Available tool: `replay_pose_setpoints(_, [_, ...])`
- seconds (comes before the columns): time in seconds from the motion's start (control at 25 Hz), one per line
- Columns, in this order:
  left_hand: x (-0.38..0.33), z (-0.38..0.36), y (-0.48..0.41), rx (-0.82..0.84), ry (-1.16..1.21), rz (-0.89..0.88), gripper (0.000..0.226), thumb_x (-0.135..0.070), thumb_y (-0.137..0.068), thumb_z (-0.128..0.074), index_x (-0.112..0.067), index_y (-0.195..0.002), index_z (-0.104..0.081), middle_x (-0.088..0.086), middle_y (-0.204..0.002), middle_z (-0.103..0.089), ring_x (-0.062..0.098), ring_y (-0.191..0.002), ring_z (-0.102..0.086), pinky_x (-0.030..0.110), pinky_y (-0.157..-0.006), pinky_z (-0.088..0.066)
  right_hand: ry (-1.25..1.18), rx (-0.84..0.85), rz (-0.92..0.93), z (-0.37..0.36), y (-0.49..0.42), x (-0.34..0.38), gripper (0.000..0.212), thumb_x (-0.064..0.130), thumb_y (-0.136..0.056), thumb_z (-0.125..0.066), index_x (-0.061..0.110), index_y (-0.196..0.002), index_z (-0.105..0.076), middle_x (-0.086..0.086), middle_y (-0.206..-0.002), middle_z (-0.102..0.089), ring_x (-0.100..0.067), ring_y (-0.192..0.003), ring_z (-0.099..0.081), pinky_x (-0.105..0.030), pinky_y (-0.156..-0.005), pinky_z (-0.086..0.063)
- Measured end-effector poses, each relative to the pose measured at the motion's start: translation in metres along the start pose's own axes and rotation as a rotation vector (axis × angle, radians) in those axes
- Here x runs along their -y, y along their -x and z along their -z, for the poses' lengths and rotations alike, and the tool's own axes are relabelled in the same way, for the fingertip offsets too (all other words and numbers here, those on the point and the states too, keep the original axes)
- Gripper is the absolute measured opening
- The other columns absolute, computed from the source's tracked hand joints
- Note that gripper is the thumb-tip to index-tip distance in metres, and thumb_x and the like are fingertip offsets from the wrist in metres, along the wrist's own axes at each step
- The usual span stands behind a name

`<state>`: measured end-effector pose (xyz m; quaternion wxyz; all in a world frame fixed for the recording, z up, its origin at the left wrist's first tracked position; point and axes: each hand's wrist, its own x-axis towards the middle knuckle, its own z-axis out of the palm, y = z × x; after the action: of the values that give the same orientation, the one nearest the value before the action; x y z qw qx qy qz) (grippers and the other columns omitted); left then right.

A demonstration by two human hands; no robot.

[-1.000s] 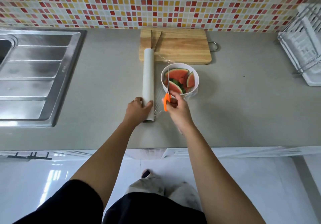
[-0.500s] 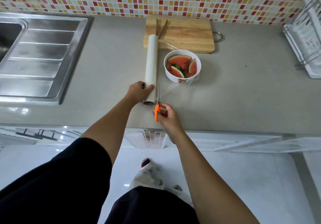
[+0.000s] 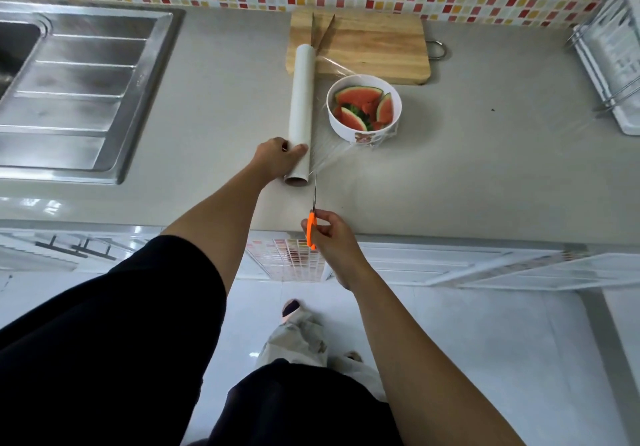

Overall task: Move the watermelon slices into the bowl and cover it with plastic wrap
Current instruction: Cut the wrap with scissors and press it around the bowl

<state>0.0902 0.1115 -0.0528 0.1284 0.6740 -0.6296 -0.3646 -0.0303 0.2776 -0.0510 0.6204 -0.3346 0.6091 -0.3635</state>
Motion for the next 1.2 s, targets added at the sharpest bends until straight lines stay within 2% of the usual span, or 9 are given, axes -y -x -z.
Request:
replay_pose_setpoints(0.12, [0.001, 0.0, 0.0, 0.015, 0.035, 0.014, 0.042, -0.049, -0.087, -0.051, -0.007, -0.086, -0.054, 0.008, -0.085, -0.055, 0.027, -0.083, -0.052, 0.03, -0.067, -0.039, -0.019, 0.02, -0.057, -0.003, -0.002, 0.001, 0.022, 0.033, -0.084, -0.066, 0.027, -0.102, -0.056, 0.003, -0.086, -0.066, -0.009, -0.076, -0.058, -0.026, -0.072, -0.045])
replay_pose_setpoints(0.24, [0.001, 0.0, -0.001, 0.014, 0.035, 0.012, 0.041, -0.049, -0.087, -0.051, -0.009, -0.082, -0.051, 0.006, -0.082, -0.054, 0.024, -0.08, -0.049, 0.029, -0.066, -0.037, -0.01, 0.021, -0.093, -0.006, -0.004, 0.002, 0.03, 0.04, -0.08, -0.069, 0.027, -0.104, -0.056, 0.006, -0.086, -0.066, -0.005, -0.081, -0.06, -0.021, -0.071, -0.045])
replay_pose_setpoints(0.48, [0.003, 0.0, -0.003, 0.025, 0.025, 0.0, 0.041, -0.05, -0.087, -0.05, -0.009, -0.085, -0.052, 0.006, -0.084, -0.055, 0.024, -0.081, -0.051, 0.03, -0.066, -0.038, -0.029, 0.015, -0.096, -0.009, -0.007, 0.005, 0.025, 0.043, -0.078, -0.069, 0.031, -0.096, -0.056, 0.0, -0.102, -0.069, -0.012, -0.096, -0.061, -0.028, -0.077, -0.046])
replay_pose_setpoints(0.64, [0.002, -0.001, -0.003, 0.023, 0.022, 0.003, 0.042, -0.05, -0.088, -0.05, -0.008, -0.087, -0.054, 0.007, -0.084, -0.055, 0.025, -0.082, -0.051, 0.029, -0.066, -0.038, -0.021, 0.016, -0.101, -0.01, -0.006, 0.005, 0.031, 0.05, -0.075, -0.068, 0.032, -0.097, -0.055, 0.001, -0.109, -0.068, -0.011, -0.102, -0.06, -0.028, -0.083, -0.044])
replay_pose_setpoints(0.8, [0.002, -0.001, -0.004, 0.019, 0.025, 0.006, 0.041, -0.049, -0.087, -0.05, -0.008, -0.087, -0.053, 0.007, -0.084, -0.056, 0.025, -0.08, -0.052, 0.028, -0.064, -0.038, -0.003, 0.008, -0.102, -0.006, -0.003, -0.003, 0.031, 0.054, -0.076, -0.066, 0.033, -0.096, -0.056, 0.011, -0.093, -0.065, -0.004, -0.091, -0.059, -0.026, -0.083, -0.045])
replay_pose_setpoints(0.96, [0.002, -0.001, -0.004, 0.025, 0.046, 0.017, 0.046, -0.049, -0.086, -0.05, -0.004, -0.096, -0.059, 0.008, -0.089, -0.059, 0.025, -0.082, -0.054, 0.028, -0.065, -0.04, -0.015, 0.005, -0.105, -0.004, -0.008, -0.002, 0.033, 0.053, -0.078, -0.064, 0.029, -0.099, -0.055, 0.011, -0.09, -0.064, -0.007, -0.096, -0.058, -0.027, -0.083, -0.045])
replay_pose_setpoints(1.2, [0.002, 0.0, -0.003, 0.027, 0.056, 0.02, 0.047, -0.049, -0.086, -0.051, -0.005, -0.099, -0.06, 0.007, -0.09, -0.059, 0.023, -0.082, -0.053, 0.028, -0.065, -0.039, -0.01, -0.002, -0.078, -0.009, -0.022, 0.001, 0.039, 0.051, -0.08, -0.063, 0.022, -0.105, -0.057, 0.014, -0.077, -0.064, -0.007, -0.082, -0.057, -0.023, -0.072, -0.044])
